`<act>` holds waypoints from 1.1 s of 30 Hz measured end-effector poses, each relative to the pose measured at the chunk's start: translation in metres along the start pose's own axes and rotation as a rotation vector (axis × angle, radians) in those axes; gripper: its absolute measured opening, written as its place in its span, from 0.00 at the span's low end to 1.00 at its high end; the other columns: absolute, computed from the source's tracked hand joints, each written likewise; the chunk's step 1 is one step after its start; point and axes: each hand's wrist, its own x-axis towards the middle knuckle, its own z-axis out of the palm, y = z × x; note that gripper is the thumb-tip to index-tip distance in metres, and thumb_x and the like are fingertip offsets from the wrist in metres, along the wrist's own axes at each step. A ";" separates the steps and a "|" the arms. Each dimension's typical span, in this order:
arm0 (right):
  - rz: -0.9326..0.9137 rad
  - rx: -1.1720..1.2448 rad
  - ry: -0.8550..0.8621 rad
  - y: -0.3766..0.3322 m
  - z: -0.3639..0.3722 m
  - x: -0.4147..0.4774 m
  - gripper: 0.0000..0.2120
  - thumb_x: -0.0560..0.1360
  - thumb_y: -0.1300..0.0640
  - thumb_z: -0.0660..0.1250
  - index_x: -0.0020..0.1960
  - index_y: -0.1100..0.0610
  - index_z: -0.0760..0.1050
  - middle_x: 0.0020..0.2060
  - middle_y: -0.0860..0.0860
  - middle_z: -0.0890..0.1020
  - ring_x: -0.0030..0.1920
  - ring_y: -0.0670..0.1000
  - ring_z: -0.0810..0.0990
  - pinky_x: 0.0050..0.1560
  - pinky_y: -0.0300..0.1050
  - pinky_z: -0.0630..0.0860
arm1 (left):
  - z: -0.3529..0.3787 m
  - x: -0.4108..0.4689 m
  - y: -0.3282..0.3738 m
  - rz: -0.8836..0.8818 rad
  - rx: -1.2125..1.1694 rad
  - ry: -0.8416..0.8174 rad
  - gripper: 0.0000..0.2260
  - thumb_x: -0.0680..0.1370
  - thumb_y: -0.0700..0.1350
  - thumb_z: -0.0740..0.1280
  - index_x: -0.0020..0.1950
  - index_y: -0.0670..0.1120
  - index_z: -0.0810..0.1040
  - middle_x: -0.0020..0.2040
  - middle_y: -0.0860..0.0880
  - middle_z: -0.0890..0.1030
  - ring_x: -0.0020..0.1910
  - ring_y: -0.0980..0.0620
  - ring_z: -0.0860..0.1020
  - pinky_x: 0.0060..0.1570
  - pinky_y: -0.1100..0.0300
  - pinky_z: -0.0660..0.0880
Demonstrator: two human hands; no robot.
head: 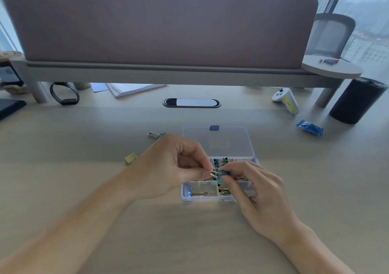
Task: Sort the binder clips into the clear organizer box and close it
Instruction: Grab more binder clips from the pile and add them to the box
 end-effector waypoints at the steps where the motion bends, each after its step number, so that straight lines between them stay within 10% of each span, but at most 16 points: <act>1: -0.004 -0.017 -0.009 0.001 0.000 0.000 0.10 0.83 0.51 0.66 0.54 0.56 0.82 0.47 0.40 0.83 0.47 0.44 0.83 0.48 0.44 0.80 | -0.003 0.000 0.000 -0.010 0.009 0.000 0.04 0.74 0.39 0.78 0.45 0.47 0.86 0.43 0.47 0.88 0.46 0.47 0.87 0.56 0.45 0.82; 16: -0.363 -0.196 -0.240 0.005 0.000 0.001 0.05 0.80 0.65 0.71 0.55 0.60 0.83 0.55 0.51 0.85 0.53 0.53 0.84 0.50 0.50 0.81 | -0.007 -0.003 0.000 -0.151 0.261 -0.184 0.04 0.74 0.39 0.76 0.43 0.47 0.86 0.40 0.51 0.87 0.42 0.53 0.86 0.50 0.56 0.82; 22: -0.290 -0.207 -0.185 0.002 -0.002 0.002 0.10 0.82 0.52 0.71 0.58 0.57 0.84 0.55 0.48 0.85 0.54 0.51 0.83 0.57 0.48 0.78 | 0.001 -0.005 0.007 -0.074 0.513 -0.045 0.04 0.73 0.43 0.77 0.40 0.52 0.87 0.35 0.60 0.84 0.36 0.63 0.83 0.36 0.73 0.74; 33: -0.308 -0.222 -0.234 -0.001 0.000 0.002 0.05 0.80 0.54 0.72 0.47 0.54 0.85 0.48 0.45 0.85 0.50 0.51 0.82 0.55 0.50 0.78 | 0.010 -0.003 -0.004 0.053 0.714 -0.113 0.03 0.77 0.47 0.73 0.46 0.52 0.87 0.37 0.55 0.84 0.38 0.56 0.81 0.39 0.61 0.78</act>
